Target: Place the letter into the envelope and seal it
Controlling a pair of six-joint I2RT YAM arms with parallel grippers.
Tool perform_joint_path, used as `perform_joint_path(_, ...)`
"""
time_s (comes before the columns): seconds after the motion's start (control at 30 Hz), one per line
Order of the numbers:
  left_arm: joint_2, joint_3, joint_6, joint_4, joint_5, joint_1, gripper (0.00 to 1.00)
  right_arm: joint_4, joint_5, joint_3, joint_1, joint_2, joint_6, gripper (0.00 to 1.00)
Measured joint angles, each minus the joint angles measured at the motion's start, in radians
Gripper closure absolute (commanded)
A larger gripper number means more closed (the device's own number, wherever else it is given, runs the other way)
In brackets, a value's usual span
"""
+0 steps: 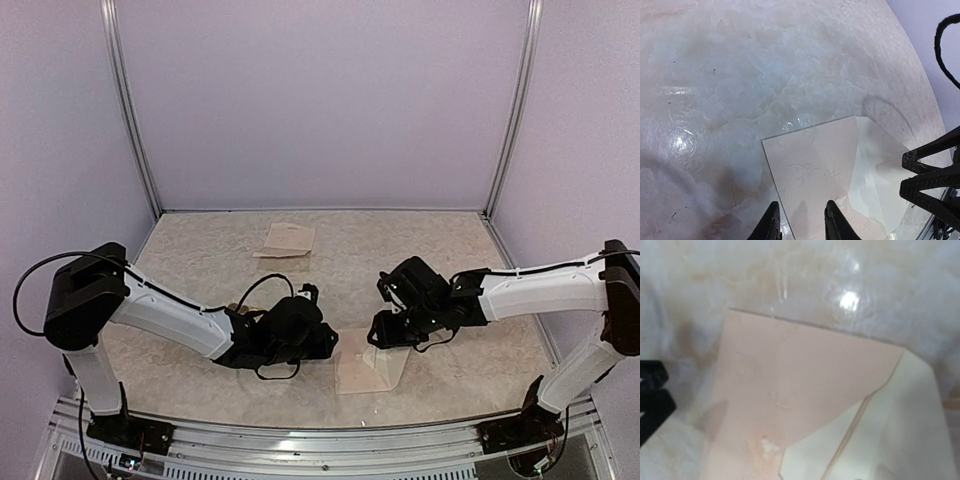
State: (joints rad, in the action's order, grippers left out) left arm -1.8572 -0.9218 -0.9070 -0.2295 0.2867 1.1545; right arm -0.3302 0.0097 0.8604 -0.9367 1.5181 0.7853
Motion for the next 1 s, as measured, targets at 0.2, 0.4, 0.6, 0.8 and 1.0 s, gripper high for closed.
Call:
perform_joint_path(0.2,0.026,0.0,0.006,-0.003,-0.022,-0.023,0.7,-0.002,0.01,-0.028,0.013,-0.018,-0.001,0.63)
perform_joint_path(0.4,0.008,0.0,0.016,-0.03,-0.072,-0.059,0.7,0.019,-0.013,-0.066,0.05,-0.003,-0.002,0.67)
perform_joint_path(0.6,-0.048,-0.011,0.02,-0.047,-0.119,-0.069,0.71,0.055,-0.04,-0.078,0.074,0.029,-0.005,0.71)
perform_joint_path(0.8,-0.095,-0.031,0.024,-0.055,-0.145,-0.079,0.74,0.1,-0.069,-0.084,0.09,0.045,-0.008,0.76)
perform_joint_path(1.0,-0.109,-0.039,0.026,-0.074,-0.15,-0.083,0.75,0.137,-0.097,-0.084,0.1,0.081,-0.009,0.8)
